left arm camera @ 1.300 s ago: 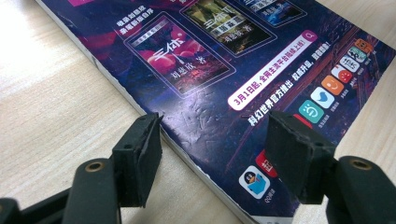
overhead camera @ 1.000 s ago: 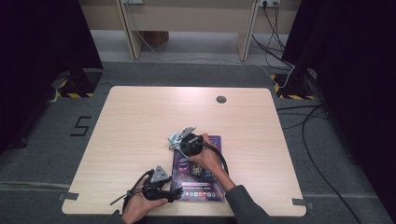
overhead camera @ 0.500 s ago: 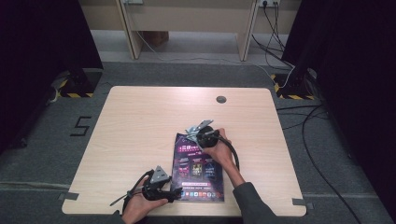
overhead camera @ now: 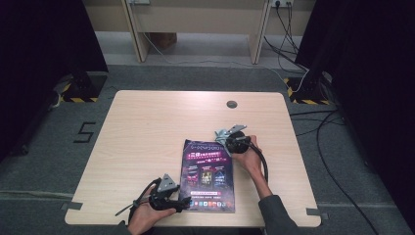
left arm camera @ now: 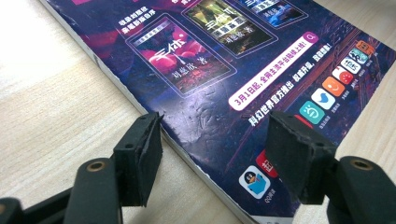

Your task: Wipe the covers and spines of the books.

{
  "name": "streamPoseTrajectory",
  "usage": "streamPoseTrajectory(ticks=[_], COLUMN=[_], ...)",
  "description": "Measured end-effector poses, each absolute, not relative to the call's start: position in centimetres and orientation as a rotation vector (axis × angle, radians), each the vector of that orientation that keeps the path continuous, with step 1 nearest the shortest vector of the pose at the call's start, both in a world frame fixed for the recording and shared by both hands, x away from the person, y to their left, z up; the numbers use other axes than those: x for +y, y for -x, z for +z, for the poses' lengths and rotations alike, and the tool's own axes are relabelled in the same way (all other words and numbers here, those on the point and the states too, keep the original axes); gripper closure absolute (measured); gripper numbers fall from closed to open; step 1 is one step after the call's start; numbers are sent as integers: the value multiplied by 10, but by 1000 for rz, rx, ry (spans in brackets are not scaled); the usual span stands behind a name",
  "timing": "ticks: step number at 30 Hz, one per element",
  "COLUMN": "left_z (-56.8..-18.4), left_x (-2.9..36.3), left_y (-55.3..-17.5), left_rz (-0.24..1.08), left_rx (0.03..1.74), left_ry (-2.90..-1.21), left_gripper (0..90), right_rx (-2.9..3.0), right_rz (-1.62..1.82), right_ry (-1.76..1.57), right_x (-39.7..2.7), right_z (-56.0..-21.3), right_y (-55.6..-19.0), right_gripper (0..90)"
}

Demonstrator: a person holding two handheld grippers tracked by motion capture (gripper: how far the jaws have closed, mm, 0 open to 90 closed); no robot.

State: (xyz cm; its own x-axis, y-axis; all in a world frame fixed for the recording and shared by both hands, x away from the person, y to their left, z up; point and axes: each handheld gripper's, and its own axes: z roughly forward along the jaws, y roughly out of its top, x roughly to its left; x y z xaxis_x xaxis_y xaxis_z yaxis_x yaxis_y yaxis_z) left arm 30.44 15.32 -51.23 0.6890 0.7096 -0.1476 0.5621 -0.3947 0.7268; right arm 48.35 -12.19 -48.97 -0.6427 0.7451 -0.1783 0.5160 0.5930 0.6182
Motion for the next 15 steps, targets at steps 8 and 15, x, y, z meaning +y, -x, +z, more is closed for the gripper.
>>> streamPoseTrajectory(ticks=[8,15], left_z=[-512,-512], left_x=[153,153], left_y=[-304,-304], left_rz=[237,238], left_rx=[975,972], left_ry=[-2099,-2104], left_gripper=[356,356], right_rx=[2438,2497], right_rz=[769,818], right_ry=[-982,-933], right_x=[-121,-101], right_z=[-490,-490], right_y=[-465,-452], right_gripper=[790,788])
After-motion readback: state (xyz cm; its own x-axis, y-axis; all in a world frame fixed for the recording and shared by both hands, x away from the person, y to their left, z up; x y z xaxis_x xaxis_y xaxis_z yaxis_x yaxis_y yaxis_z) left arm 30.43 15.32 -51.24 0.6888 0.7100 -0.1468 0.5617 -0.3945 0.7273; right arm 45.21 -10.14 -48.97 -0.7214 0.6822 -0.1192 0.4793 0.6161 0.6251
